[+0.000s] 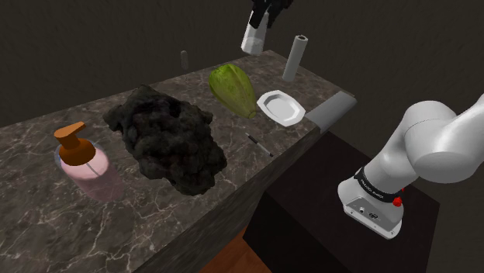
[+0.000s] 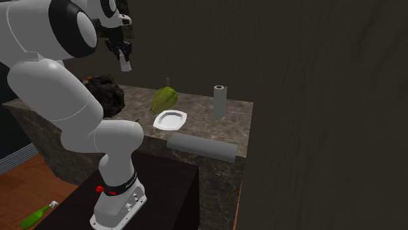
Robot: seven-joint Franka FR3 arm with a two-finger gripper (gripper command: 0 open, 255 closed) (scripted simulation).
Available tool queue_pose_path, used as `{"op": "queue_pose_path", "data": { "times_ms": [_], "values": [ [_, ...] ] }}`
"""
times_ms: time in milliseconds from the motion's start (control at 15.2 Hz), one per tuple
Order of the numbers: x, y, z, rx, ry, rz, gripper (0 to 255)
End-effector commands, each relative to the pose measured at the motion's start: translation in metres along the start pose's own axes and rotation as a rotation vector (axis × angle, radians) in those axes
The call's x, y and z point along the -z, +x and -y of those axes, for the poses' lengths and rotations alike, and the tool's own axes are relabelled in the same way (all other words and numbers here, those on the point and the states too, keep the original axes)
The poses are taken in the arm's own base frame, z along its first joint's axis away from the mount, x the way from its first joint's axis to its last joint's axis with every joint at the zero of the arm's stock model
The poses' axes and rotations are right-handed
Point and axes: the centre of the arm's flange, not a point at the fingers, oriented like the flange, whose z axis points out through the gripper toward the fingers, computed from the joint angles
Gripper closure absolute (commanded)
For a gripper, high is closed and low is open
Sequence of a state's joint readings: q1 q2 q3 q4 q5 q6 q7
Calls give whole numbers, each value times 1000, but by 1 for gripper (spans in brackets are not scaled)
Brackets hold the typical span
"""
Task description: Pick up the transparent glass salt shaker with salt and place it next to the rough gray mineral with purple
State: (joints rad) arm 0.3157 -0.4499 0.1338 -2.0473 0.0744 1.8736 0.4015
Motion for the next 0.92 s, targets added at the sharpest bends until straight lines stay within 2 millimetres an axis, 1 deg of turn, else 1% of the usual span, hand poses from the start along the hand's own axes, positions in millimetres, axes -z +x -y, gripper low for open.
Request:
{"op": "queue_pose_path", "data": {
  "times_ms": [0, 66, 858],
  "values": [
    [-3, 3, 27, -1, 1, 0, 255],
    [-5, 4, 40, -1, 1, 0, 255],
    [-66, -12, 32, -1, 1, 0, 255]
  ]
}}
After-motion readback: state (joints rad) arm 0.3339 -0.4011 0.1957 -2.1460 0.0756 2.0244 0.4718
